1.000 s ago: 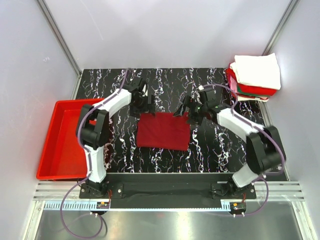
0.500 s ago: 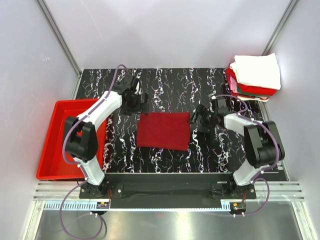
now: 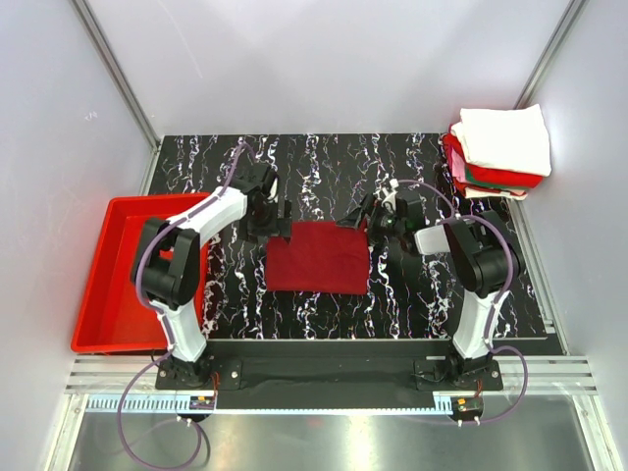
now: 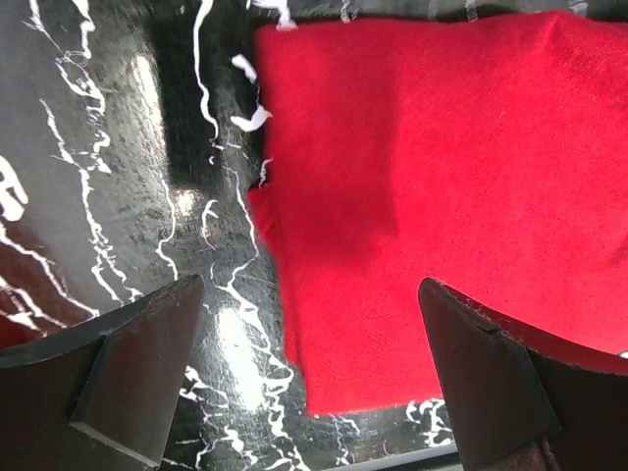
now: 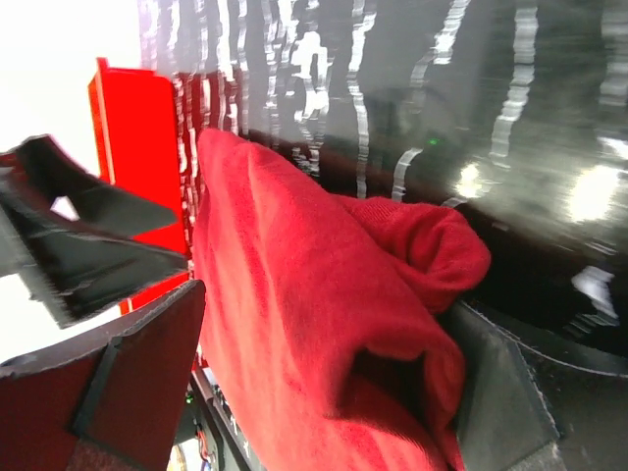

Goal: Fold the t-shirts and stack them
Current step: Neatly place the folded tshirt to the corner

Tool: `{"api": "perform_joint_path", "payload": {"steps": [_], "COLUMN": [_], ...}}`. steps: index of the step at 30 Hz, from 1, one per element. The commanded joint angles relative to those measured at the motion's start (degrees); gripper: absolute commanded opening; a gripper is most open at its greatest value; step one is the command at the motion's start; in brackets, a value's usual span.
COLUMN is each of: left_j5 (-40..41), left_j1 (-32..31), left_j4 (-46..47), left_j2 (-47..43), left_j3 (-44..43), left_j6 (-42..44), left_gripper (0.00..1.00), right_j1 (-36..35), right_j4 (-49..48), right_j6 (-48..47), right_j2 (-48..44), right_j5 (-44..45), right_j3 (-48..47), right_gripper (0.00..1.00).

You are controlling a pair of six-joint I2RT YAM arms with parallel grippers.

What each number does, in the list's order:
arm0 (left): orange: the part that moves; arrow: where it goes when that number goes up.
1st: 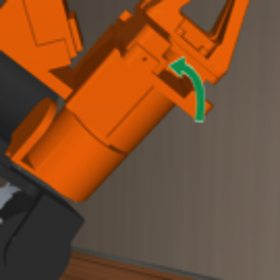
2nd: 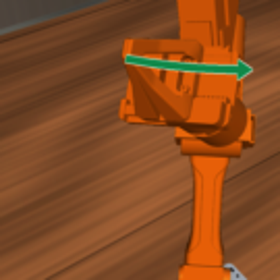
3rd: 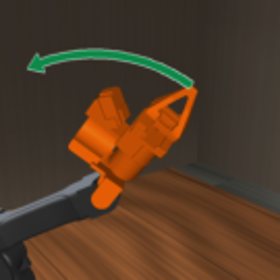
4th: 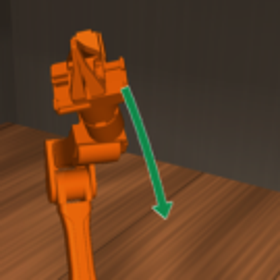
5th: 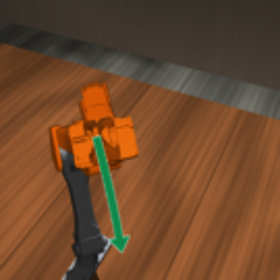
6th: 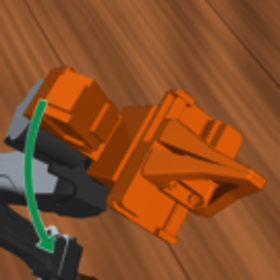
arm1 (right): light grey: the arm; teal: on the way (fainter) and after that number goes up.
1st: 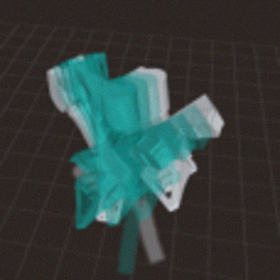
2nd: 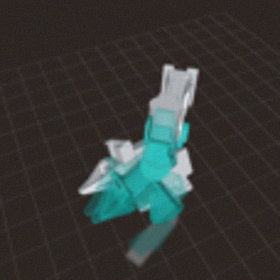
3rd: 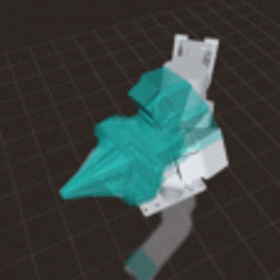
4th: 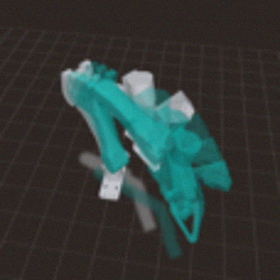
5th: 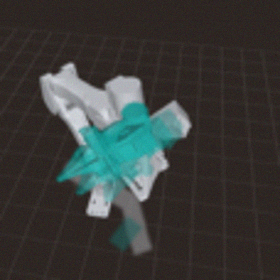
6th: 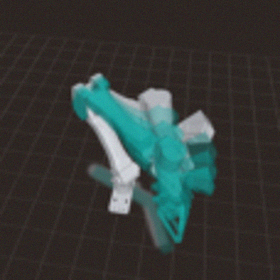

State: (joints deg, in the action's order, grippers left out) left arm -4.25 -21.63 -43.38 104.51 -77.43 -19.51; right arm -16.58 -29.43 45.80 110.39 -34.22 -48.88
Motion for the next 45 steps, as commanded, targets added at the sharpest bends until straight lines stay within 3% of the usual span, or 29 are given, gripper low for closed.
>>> {"api": "perform_joint_path", "payload": {"steps": [1, 6, 10, 13, 18, 20, 23, 27, 34, 37, 45], "left_j5": [1.70, 1.26, 0.56, 0.56, 0.12, -0.32, -1.11, -1.99, -1.73, -0.50, 2.49], "left_j1": [0.01, 0.09, 0.09, 0.09, 0.53, 0.71, 0.80, 0.80, 0.80, 0.80, 0.80], "left_j4": [3.38, 4.53, 4.88, 4.00, 3.21, 2.95, 1.54, -1.53, -3.74, -2.25, 3.65], "left_j2": [1.92, 5.09, 4.39, 3.33, 3.86, 3.34, 0.97, -4.64, -21.52, -27.85, -32.00], "left_j3": [1.84, 2.63, 2.81, 2.02, 0.61, 0.35, -0.88, -2.37, 5.43, 11.23, 21.09], "left_j6": [-0.71, -1.06, -1.15, -0.62, 0.17, 0.08, 0.08, 0.78, 2.45, 3.16, 3.69], "left_gripper": [0.99, 0.99, 0.99, 0.99, 0.99, 0.99, 0.99, 0.99, 0.99, 0.99, 0.99], "right_j1": [-2.23, -2.23, -2.23, -2.67, -4.86, -5.91, -6.27, -6.36, -5.40, -3.12, 1.81], "right_j4": [6.06, 0.87, -1.77, -4.40, 0.59, 2.45, 1.23, 3.22, 43.34, 52.68, 64.49], "right_j6": [0.52, 2.10, 2.63, 2.28, -1.58, -2.20, -1.95, -4.21, -26.01, -31.73, -43.76], "right_j2": [6.77, 7.47, 7.56, 6.60, 3.44, 3.34, 4.74, 1.61, -12.55, -15.19, -15.38], "right_j5": [3.11, 0.82, -0.93, -3.22, -0.33, 0.99, 0.21, 0.11, 15.99, 21.10, 33.50], "right_j3": [3.88, 5.64, 7.04, 8.80, 8.99, 8.46, 7.93, 5.83, -9.81, -16.93, -31.43], "right_gripper": [1.00, 0.90, 0.69, 0.66, 0.54, 0.44, 0.00, 0.00, 0.00, 0.00, 0.00]}}
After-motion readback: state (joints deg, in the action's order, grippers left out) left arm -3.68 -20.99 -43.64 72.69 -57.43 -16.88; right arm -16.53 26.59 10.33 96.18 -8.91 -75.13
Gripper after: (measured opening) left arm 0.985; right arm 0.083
